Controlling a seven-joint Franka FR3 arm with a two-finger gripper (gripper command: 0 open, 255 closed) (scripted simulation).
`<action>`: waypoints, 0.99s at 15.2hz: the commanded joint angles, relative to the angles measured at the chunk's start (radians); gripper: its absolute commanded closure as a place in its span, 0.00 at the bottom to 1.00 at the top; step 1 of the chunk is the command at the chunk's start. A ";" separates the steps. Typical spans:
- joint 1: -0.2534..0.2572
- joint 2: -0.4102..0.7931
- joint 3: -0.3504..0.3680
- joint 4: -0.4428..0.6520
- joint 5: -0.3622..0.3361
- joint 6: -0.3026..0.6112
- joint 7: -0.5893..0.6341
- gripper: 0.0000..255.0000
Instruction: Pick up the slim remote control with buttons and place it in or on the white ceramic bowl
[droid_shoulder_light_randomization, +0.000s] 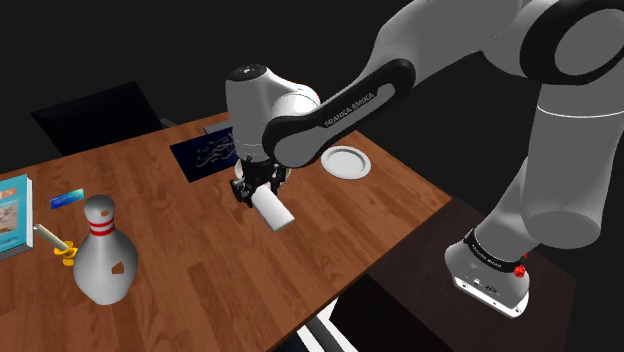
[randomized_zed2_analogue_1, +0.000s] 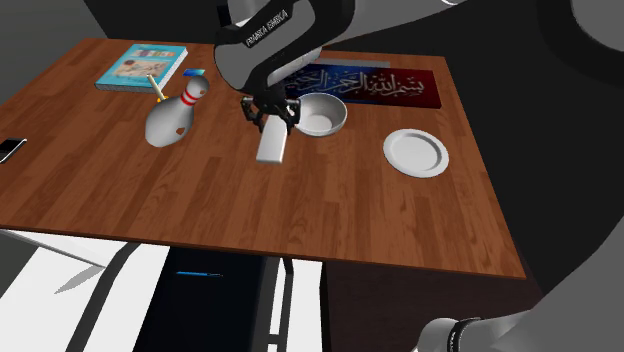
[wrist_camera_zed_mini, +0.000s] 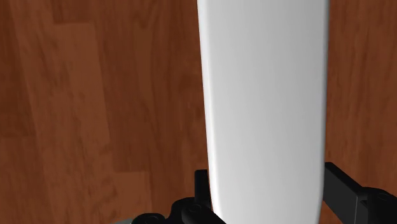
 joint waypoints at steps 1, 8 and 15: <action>-0.024 0.022 -0.014 0.035 -0.003 -0.013 -0.041 1.00; -0.091 0.127 -0.058 0.210 -0.014 -0.080 -0.172 1.00; -0.135 0.271 -0.097 0.456 -0.025 -0.179 -0.291 1.00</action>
